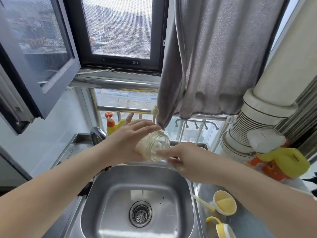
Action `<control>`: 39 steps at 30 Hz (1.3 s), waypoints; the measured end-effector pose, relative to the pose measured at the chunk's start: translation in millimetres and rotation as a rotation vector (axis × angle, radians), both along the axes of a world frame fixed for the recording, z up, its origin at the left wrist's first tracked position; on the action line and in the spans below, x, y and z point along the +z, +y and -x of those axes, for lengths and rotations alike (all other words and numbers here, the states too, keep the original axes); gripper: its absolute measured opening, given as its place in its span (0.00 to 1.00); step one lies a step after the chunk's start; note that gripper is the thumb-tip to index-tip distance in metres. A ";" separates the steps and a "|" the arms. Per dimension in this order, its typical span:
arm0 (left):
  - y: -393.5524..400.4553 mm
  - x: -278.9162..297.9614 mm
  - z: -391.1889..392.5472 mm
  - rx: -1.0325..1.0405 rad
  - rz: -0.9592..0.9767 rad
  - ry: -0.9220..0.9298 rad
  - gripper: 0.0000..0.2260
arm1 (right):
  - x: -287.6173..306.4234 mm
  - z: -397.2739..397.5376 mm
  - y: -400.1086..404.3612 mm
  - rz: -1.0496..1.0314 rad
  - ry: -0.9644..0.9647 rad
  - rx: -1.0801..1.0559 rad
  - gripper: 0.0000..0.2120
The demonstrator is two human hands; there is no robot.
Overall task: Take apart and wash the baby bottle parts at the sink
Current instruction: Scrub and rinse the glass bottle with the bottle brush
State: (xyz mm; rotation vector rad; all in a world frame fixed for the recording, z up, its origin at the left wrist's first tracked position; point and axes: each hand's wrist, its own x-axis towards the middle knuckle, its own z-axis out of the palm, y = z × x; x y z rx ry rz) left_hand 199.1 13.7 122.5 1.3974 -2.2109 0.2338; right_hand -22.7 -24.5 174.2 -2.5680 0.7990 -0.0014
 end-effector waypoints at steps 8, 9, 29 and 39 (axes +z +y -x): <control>-4.7 11.1 1.7 0.066 0.097 0.167 0.35 | -12.1 -2.5 5.2 -1.256 -0.634 -0.273 0.16; -5.4 11.8 3.0 0.053 0.088 0.154 0.35 | -12.6 -2.7 5.4 -1.193 -0.588 -0.261 0.16; -7.1 3.5 15.1 -0.024 -0.025 -0.002 0.34 | -16.3 -9.3 -4.7 -0.532 -0.259 -0.198 0.11; -1.7 18.7 8.1 0.009 -0.138 -0.030 0.38 | -22.0 8.7 -3.9 -1.413 -0.669 -0.380 0.14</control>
